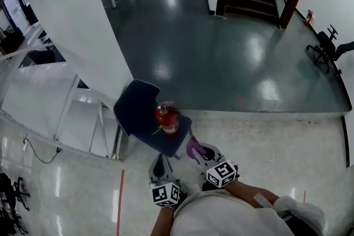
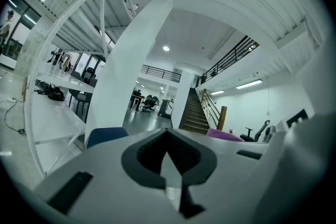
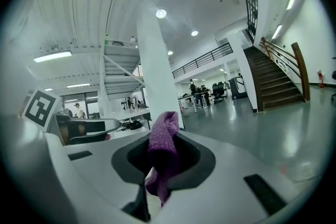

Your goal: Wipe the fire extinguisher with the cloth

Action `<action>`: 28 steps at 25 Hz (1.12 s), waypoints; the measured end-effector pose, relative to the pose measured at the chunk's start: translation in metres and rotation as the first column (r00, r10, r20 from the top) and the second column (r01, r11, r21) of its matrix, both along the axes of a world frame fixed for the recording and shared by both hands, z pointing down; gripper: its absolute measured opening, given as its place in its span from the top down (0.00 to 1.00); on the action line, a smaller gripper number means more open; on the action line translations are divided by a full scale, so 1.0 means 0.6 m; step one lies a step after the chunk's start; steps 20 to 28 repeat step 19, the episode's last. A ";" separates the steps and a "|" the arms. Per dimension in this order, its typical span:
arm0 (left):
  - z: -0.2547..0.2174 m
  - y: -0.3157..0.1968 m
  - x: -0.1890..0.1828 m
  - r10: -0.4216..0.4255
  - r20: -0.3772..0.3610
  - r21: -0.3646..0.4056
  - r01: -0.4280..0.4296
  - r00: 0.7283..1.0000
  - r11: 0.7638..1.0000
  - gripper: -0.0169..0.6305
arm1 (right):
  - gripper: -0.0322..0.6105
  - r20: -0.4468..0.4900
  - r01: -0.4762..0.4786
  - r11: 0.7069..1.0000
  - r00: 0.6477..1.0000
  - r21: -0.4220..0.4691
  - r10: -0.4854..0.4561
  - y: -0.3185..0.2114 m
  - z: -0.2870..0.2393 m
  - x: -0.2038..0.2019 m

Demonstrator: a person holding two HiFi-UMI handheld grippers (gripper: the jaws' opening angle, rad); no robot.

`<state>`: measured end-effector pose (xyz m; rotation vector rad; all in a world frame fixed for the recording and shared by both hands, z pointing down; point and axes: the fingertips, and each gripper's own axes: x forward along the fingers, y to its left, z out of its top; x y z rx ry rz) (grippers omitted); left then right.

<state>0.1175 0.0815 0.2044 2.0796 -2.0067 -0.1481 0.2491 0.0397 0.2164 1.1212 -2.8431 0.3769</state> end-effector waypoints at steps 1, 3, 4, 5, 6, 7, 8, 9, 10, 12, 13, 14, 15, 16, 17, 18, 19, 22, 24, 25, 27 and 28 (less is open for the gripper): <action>0.002 0.000 0.002 0.002 0.000 -0.002 -0.002 1.000 1.000 0.97 | 0.86 0.004 0.001 1.000 1.000 0.002 -0.001 0.000 -0.002 0.001; 0.004 0.000 0.007 0.008 0.001 -0.006 -0.008 1.000 1.000 0.97 | 0.86 0.011 0.001 1.000 1.000 0.007 -0.001 0.001 -0.005 0.002; 0.004 -0.001 0.009 0.011 0.002 -0.007 -0.010 1.000 1.000 0.97 | 0.86 0.014 0.001 1.000 1.000 0.008 -0.001 0.001 -0.007 0.002; 0.004 -0.002 0.010 0.011 0.004 -0.006 -0.011 1.000 1.000 0.97 | 0.86 0.016 0.002 1.000 1.000 0.009 -0.002 0.001 -0.008 0.002; 0.004 -0.002 0.011 0.012 0.006 -0.005 -0.012 1.000 1.000 0.97 | 0.86 0.018 0.002 1.000 1.000 0.009 -0.003 0.002 -0.008 0.002; 0.004 -0.002 0.012 0.013 0.007 -0.005 -0.013 1.000 1.000 0.97 | 0.86 0.018 0.003 1.000 1.000 0.009 -0.003 0.002 -0.008 0.002; 0.003 -0.003 0.013 0.013 0.009 -0.004 -0.013 1.000 1.000 0.97 | 0.86 0.018 0.003 1.000 1.000 0.010 -0.004 0.002 -0.008 0.003; 0.002 -0.004 0.015 0.014 0.010 -0.003 -0.014 1.000 1.000 0.97 | 0.86 0.017 0.004 1.000 1.000 0.012 -0.004 0.002 -0.008 0.005; 0.001 -0.004 0.016 0.015 0.012 -0.001 -0.015 1.000 1.000 0.97 | 0.86 0.016 0.004 1.000 1.000 0.013 -0.004 0.002 -0.009 0.006; -0.002 -0.006 0.016 0.017 0.017 0.001 -0.017 1.000 1.000 0.97 | 0.86 0.014 0.004 1.000 1.000 0.015 -0.004 0.001 -0.010 0.006; -0.002 -0.006 0.016 0.018 0.020 0.001 -0.018 1.000 1.000 0.97 | 0.86 0.013 0.003 1.000 1.000 0.016 -0.004 0.000 -0.010 0.005; -0.002 -0.007 0.016 0.018 0.024 0.001 -0.018 1.000 1.000 0.97 | 0.86 0.012 0.003 1.000 1.000 0.016 -0.003 -0.001 -0.010 0.005; -0.002 -0.008 0.015 0.019 0.030 0.001 -0.019 0.999 1.000 0.97 | 0.86 0.010 0.003 1.000 1.000 0.015 -0.003 -0.002 -0.009 0.004; -0.002 -0.009 0.015 0.020 0.038 0.001 -0.020 0.999 1.000 0.97 | 0.86 0.008 0.004 1.000 1.000 0.015 -0.004 -0.003 -0.008 0.002; -0.001 -0.010 0.014 0.021 0.046 0.001 -0.021 0.999 1.000 0.97 | 0.86 0.006 0.005 1.000 1.000 0.014 -0.005 -0.003 -0.007 0.001; -0.002 -0.011 0.013 0.022 0.055 0.001 -0.022 0.998 1.000 0.97 | 0.86 0.003 0.007 1.000 1.000 0.015 -0.007 -0.004 -0.007 0.000; -0.002 -0.012 0.013 0.022 0.063 0.001 -0.022 0.998 1.000 0.97 | 0.86 0.001 0.010 1.000 1.000 0.016 -0.010 -0.005 -0.006 -0.002; -0.002 -0.012 0.013 0.022 0.063 0.001 -0.022 0.998 1.000 0.97 | 0.86 0.001 0.010 1.000 1.000 0.016 -0.010 -0.005 -0.006 -0.002; -0.002 -0.012 0.013 0.022 0.063 0.001 -0.022 0.998 1.000 0.97 | 0.86 0.001 0.010 1.000 1.000 0.016 -0.010 -0.005 -0.006 -0.002; -0.002 -0.012 0.013 0.022 0.063 0.001 -0.022 0.998 1.000 0.97 | 0.86 0.001 0.010 1.000 1.000 0.016 -0.010 -0.005 -0.006 -0.002; -0.002 -0.012 0.013 0.022 0.063 0.001 -0.022 0.998 1.000 0.97 | 0.86 0.001 0.010 1.000 1.000 0.016 -0.010 -0.005 -0.006 -0.002; -0.002 -0.012 0.013 0.022 0.063 0.001 -0.022 0.998 1.000 0.97 | 0.86 0.001 0.010 1.000 1.000 0.016 -0.010 -0.005 -0.006 -0.002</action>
